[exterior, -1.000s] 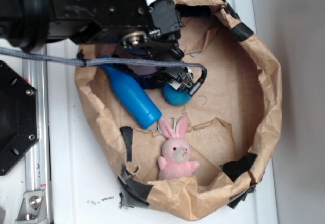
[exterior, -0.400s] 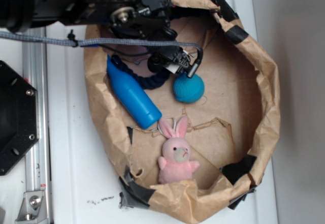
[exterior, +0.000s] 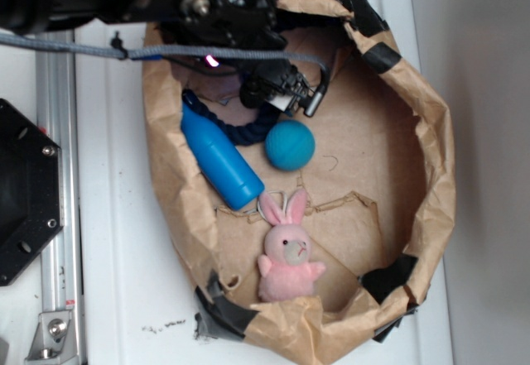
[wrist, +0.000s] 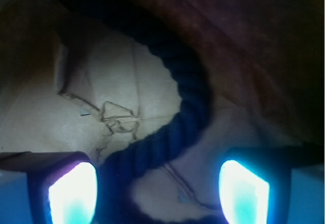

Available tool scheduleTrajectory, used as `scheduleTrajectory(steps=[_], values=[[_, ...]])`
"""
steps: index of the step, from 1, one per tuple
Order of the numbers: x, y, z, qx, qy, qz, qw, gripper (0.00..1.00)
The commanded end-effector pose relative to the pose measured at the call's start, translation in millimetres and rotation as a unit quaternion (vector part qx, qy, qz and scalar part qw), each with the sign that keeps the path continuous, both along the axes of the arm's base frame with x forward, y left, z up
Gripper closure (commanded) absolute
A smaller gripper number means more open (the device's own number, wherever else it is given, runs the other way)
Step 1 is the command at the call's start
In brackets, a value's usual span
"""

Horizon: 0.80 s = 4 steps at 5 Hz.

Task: Grab the blue rope.

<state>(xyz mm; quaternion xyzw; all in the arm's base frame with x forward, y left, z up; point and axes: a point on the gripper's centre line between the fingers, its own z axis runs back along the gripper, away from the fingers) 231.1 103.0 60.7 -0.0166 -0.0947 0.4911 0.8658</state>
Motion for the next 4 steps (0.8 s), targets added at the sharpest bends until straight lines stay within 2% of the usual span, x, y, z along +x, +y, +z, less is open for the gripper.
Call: scheduleTrajectory(steps=[1, 3, 4], values=[[1, 21, 3, 0.011, -0.013, 0.045, 0.999, 0.00], [28, 3, -29, 0.008, 0.016, -0.006, 1.000, 0.00], [39, -8, -41, 0.012, 0.021, -0.039, 0.999, 0.00]])
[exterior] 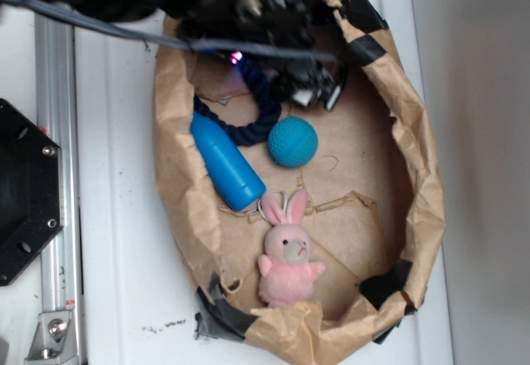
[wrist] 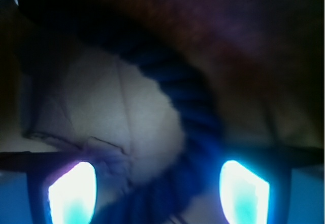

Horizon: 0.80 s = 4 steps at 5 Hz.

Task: Grab the blue rope.

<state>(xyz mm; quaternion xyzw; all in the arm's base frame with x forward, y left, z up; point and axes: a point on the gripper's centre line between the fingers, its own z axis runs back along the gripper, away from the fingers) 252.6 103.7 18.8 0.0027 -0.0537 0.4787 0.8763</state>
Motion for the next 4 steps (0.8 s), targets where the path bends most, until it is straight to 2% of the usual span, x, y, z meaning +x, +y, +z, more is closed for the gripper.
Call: scheduleTrajectory(steps=[1, 2, 3, 4], values=[[20, -21, -19, 0.014, -0.006, -0.065, 0.998, 0.00], [17, -29, -46, 0.007, 0.008, -0.125, 0.992, 0.00], [27, -38, -41, 0.025, -0.020, -0.247, 0.969, 0.00], [25, -38, -41, 0.009, -0.033, -0.257, 0.966, 0.00]])
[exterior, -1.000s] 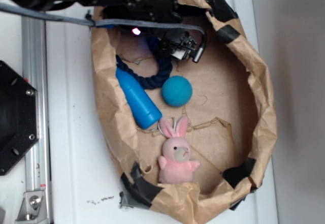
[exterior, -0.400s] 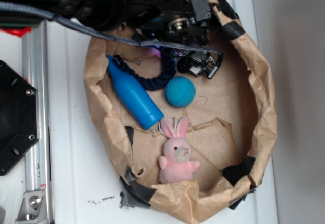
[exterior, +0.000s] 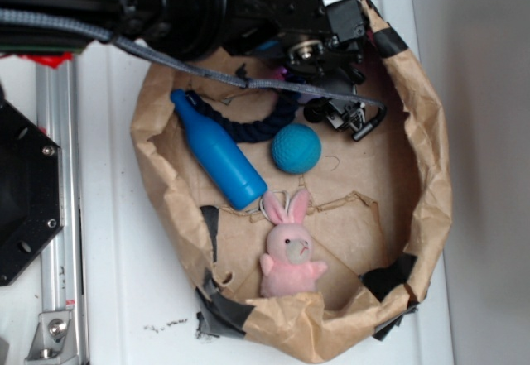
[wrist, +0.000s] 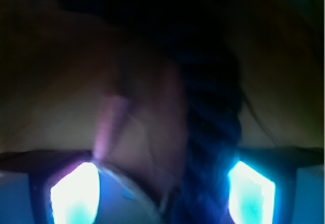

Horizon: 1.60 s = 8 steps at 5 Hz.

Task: Grab the blue rope.

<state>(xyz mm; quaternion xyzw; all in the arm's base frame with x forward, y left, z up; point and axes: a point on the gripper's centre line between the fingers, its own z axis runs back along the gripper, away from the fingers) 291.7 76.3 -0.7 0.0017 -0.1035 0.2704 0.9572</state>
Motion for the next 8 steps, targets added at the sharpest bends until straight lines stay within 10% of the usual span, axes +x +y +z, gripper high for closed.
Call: scheduleTrajectory(steps=[1, 8], values=[[-15, -9, -23, -0.037, 0.020, -0.020, 0.999, 1.00], [-10, -28, -5, 0.002, 0.041, -0.097, 0.994, 1.00]])
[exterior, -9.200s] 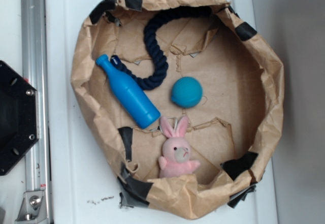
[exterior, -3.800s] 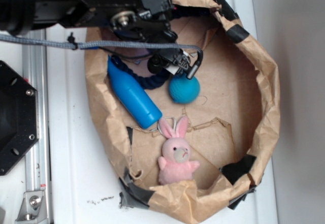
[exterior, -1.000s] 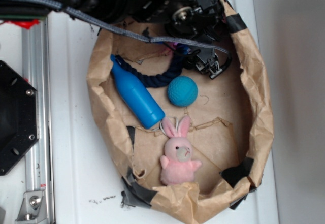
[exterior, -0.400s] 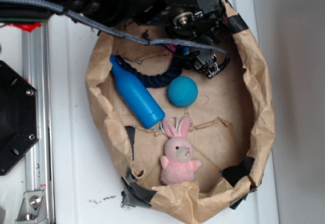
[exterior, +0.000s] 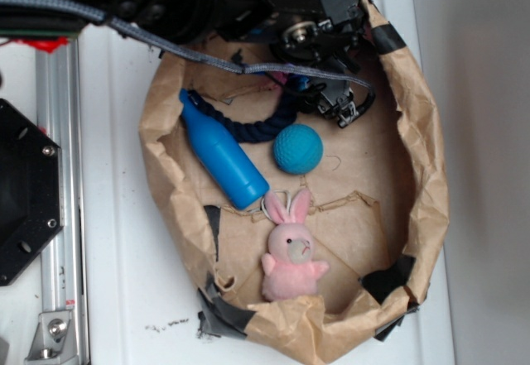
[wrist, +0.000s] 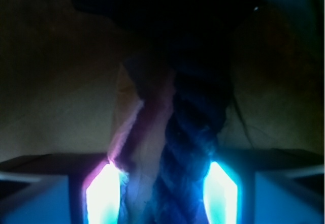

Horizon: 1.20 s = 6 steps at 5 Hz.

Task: Grab the blue rope.

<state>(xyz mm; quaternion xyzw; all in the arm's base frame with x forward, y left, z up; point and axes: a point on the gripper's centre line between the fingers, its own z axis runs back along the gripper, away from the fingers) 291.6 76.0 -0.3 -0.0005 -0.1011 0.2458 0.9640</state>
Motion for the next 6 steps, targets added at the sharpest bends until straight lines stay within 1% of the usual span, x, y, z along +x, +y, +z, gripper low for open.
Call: scheduleTrajectory(steps=[1, 2, 3, 4, 5, 6], values=[[-5, -59, 18, -0.031, 0.017, -0.112, 0.993, 1.00], [9, -89, 45, -0.060, -0.004, -0.129, 0.990, 1.00], [15, -93, 53, -0.064, -0.012, -0.126, 0.990, 1.00], [13, -95, 59, -0.054, -0.014, -0.130, 0.990, 1.00], [11, -95, 74, -0.045, -0.024, -0.134, 0.990, 1.00], [-2, -84, 120, -0.010, -0.043, -0.136, 0.990, 1.00]])
